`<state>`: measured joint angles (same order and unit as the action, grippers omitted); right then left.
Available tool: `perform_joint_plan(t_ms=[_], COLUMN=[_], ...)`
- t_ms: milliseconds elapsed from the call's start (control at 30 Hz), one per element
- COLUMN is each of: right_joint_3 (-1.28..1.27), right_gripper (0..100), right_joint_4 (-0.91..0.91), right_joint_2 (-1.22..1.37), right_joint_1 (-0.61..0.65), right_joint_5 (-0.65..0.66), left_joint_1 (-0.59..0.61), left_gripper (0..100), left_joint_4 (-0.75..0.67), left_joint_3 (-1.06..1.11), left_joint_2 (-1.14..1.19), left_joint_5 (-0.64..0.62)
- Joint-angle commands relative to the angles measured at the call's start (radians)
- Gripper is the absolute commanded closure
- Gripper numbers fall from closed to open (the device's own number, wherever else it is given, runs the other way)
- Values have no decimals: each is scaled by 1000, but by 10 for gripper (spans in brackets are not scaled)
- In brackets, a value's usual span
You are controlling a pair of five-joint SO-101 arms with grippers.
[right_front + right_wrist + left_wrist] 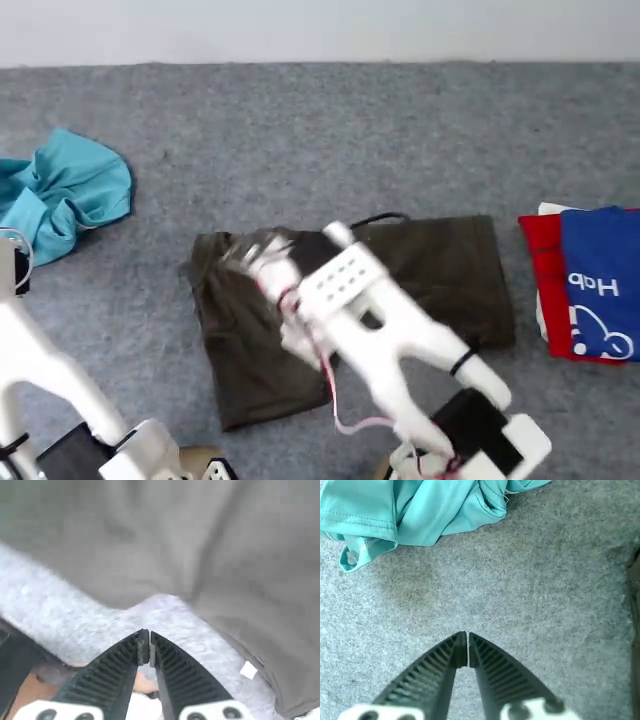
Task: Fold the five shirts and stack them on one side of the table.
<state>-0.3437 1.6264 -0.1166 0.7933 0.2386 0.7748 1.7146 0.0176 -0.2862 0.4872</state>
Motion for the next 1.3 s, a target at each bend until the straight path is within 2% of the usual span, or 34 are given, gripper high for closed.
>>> perform_joint_plan(t_ms=[0,100,233,333,433,667,733,900,967,1067,1267], right_joint_3=[-44,-101,-157,-169,-167,-164,-147,-97,-80,-61,72], right_gripper=[991,955,757,702,703,708,763,998,970,988,988], right_joint_4=[-45,-124,-206,-263,-329,-433,-433,-429,-409,-398,-257], right_joint_2=[-53,-47,-22,12,76,262,289,335,346,344,274], right_joint_1=[143,260,409,470,492,492,476,444,435,407,344], right_joint_5=[-5,6,14,14,14,17,21,25,25,25,83], left_joint_1=[8,41,143,203,232,249,249,247,245,242,241], left_gripper=[985,985,976,919,881,880,880,880,880,880,880], left_joint_4=[-12,-12,-12,-12,-18,-41,-41,-41,-41,-41,-41], left_joint_3=[-35,-35,-35,-33,-33,-31,-31,-31,-31,-30,-30], left_joint_2=[-28,-28,-26,-26,-26,-26,-26,-26,-26,-26,-26], left_joint_5=[3,3,8,8,9,9,9,9,9,9,9])
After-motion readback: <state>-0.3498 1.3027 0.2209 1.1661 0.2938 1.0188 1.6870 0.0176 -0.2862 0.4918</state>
